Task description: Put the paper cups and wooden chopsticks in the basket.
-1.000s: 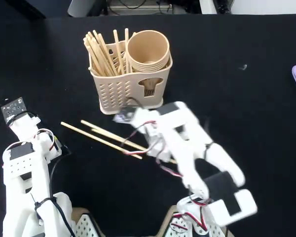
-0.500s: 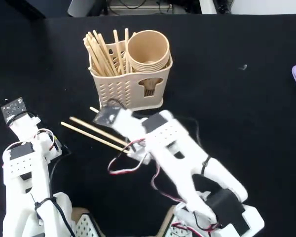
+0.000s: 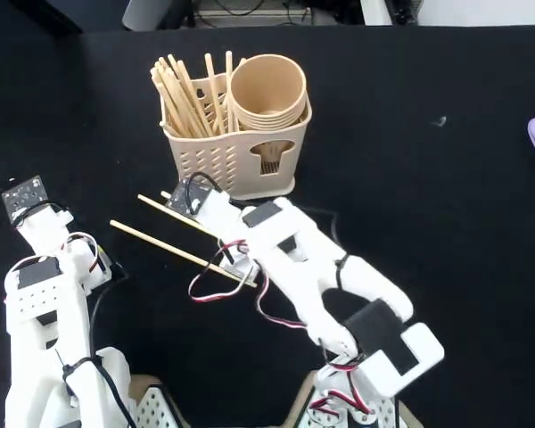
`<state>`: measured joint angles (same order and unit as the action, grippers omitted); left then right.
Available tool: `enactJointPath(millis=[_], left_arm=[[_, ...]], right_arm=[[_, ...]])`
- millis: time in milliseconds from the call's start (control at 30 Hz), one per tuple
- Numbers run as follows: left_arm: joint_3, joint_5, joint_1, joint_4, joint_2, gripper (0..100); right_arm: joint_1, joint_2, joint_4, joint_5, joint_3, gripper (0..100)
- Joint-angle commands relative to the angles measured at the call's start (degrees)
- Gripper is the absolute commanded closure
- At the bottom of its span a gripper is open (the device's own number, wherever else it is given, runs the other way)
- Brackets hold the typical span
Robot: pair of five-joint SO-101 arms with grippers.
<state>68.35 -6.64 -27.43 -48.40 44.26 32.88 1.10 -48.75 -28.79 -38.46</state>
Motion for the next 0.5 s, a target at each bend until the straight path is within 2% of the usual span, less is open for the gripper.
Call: enactJointPath(millis=[0,233,367,467], left_arm=[[-0.4,0.18,0.48,0.97,0.79,84],[-0.4,0.18,0.48,0.97,0.79,84],[-0.4,0.18,0.31,0.97,0.79,84],[-0.4,0.18,0.22,0.97,0.79,84]], right_arm=[[-0.97,-0.04,1.23,0.35,4.18,81.4],[-1.14,0.4,2.37,0.35,4.97,81.3],[-0.97,4.97,3.08,0.44,5.32,76.6],[-1.14,7.25,0.97,0.35,8.48,78.2]])
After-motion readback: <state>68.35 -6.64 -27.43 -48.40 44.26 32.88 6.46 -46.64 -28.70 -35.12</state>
